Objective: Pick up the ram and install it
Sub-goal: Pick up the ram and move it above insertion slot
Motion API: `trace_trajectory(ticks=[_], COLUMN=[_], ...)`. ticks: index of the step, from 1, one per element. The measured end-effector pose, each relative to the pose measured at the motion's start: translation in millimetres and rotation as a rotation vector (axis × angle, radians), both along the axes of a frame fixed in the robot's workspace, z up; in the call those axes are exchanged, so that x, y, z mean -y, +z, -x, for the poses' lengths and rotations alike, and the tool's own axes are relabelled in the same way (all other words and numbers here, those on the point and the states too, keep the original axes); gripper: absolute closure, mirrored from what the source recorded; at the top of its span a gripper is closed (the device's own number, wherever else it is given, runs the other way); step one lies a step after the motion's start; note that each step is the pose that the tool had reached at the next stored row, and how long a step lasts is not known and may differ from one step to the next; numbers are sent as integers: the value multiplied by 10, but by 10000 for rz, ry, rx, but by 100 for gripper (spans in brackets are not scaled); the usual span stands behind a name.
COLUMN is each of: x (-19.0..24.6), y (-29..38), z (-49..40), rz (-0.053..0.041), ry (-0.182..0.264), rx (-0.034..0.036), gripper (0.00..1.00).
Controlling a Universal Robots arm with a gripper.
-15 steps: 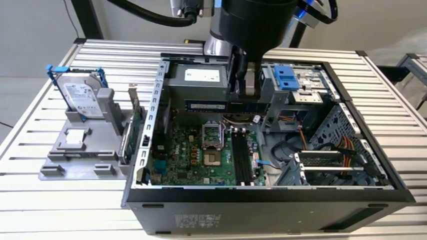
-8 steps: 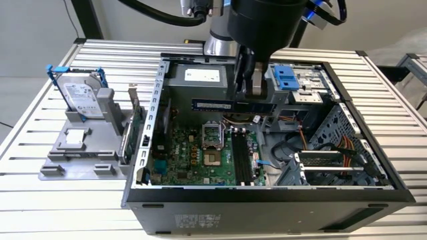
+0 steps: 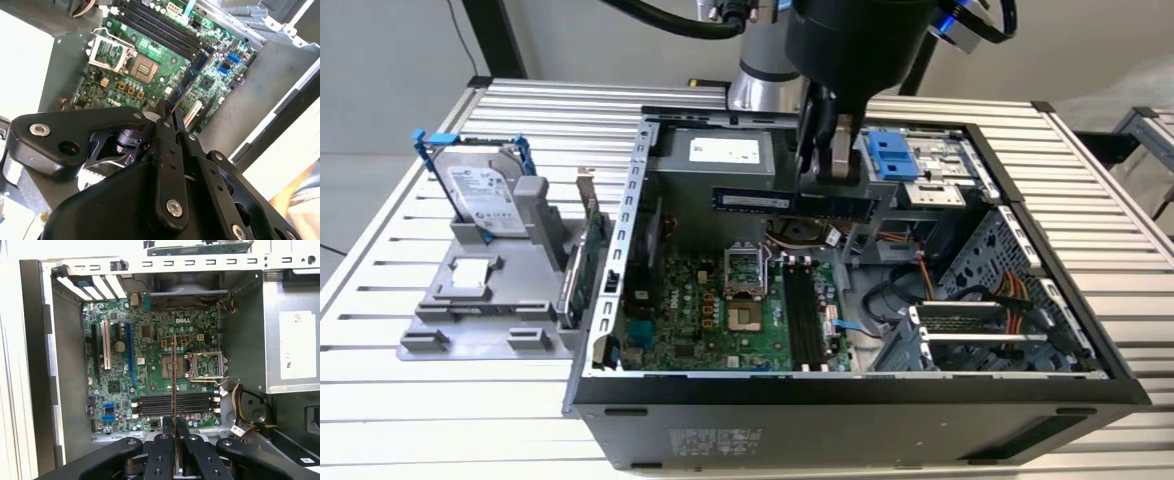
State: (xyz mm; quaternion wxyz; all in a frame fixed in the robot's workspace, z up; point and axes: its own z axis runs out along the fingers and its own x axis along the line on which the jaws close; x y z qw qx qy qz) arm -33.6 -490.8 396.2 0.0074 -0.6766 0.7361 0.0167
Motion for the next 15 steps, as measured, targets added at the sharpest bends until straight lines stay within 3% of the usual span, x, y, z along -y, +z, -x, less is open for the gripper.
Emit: trace_trajectory(ticks=[5,15], x=[-98,-188], y=[-1,-1], z=[-95,-353], rz=[0,0], ry=[-4,-2], rx=[-1,0], gripper=[100,100])
